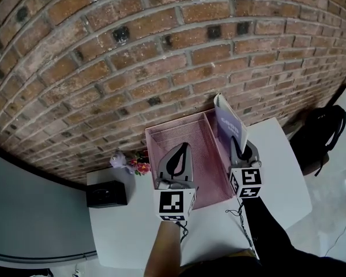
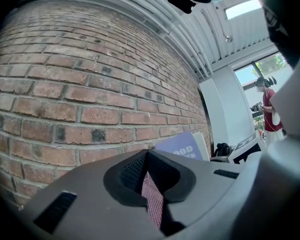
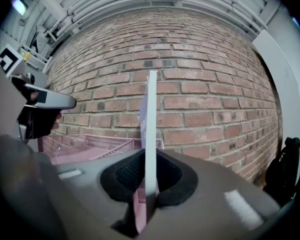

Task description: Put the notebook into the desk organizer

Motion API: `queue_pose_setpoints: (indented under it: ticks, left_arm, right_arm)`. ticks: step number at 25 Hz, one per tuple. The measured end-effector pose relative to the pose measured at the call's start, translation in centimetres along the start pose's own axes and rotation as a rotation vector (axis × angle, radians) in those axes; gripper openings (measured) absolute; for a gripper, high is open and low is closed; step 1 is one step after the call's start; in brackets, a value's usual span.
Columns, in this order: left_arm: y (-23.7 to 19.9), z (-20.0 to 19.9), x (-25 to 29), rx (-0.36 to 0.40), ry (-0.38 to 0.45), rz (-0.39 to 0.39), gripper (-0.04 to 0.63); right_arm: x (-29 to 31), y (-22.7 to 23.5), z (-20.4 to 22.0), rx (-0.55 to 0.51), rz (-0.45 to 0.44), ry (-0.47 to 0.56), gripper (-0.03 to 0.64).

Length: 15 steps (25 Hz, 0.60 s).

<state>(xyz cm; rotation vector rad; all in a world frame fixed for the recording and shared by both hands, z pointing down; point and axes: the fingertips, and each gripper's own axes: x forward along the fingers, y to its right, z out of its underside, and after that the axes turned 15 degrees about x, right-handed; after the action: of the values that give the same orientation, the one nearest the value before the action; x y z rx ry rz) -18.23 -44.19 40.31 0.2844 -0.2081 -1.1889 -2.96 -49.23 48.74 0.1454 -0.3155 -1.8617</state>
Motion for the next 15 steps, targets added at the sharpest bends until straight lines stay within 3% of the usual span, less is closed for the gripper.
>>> queue_pose_setpoints:
  ticks: [15]
  left_arm:
    - [0.5,0.2,0.0,0.0,0.006,0.019,0.006]
  right_arm:
    - [-1.2,2.4,2.8,0.027,0.077,-0.04,0.034]
